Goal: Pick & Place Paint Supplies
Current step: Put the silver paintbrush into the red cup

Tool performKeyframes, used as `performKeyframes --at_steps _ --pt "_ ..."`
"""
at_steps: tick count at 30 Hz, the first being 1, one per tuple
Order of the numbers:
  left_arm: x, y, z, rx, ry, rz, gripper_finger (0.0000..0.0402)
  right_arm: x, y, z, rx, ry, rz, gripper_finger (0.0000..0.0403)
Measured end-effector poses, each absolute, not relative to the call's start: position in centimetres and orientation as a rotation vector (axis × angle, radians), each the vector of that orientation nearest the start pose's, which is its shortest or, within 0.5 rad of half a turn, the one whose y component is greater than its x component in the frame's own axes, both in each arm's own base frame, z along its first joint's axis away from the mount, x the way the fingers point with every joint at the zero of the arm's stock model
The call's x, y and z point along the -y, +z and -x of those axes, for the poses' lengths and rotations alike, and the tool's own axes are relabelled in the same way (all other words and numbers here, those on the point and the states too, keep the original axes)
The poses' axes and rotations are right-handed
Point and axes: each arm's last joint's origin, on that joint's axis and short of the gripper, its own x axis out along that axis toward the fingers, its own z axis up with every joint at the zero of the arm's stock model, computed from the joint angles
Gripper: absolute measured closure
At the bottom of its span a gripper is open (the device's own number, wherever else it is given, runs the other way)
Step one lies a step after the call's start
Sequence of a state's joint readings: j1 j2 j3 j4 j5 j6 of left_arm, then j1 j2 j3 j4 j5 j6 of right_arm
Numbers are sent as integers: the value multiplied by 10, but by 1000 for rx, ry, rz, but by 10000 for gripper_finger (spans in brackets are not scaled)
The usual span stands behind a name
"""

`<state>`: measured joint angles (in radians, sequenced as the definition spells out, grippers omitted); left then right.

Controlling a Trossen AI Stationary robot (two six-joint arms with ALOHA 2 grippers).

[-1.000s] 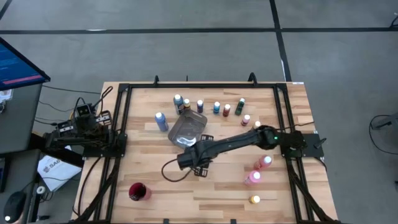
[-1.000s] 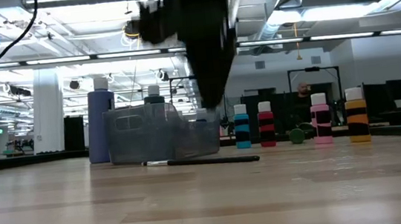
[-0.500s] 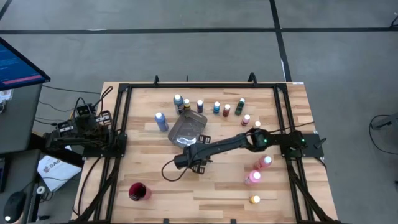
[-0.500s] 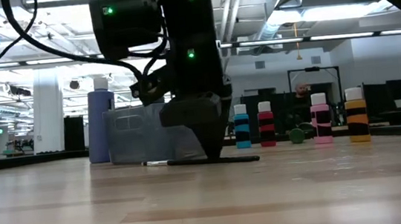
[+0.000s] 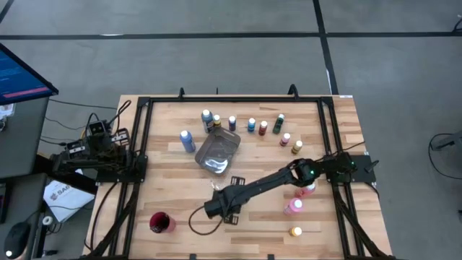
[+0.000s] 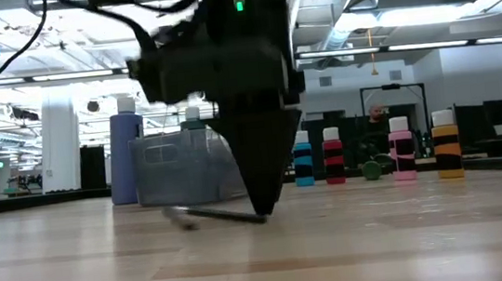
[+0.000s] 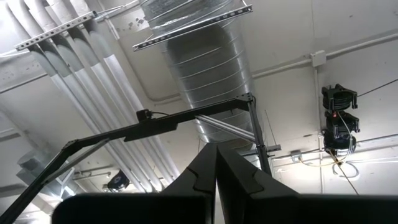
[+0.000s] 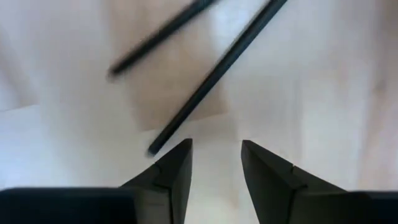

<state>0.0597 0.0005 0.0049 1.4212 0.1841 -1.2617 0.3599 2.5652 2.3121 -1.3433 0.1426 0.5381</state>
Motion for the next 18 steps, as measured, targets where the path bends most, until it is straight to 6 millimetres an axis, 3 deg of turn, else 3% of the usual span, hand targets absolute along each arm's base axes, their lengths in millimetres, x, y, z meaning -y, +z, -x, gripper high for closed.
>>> performKeyframes --at_steps 7,12,18 --pt "4 260 -15 1125 -954 864 399 -183 174 -461 -1471 -123 -119 270" --pt "4 260 -15 1125 -954 864 399 -164 201 -472 -1359 -138 -288 265" --pt "4 260 -15 1125 -954 864 399 -147 212 -504 -1090 -105 -449 250"
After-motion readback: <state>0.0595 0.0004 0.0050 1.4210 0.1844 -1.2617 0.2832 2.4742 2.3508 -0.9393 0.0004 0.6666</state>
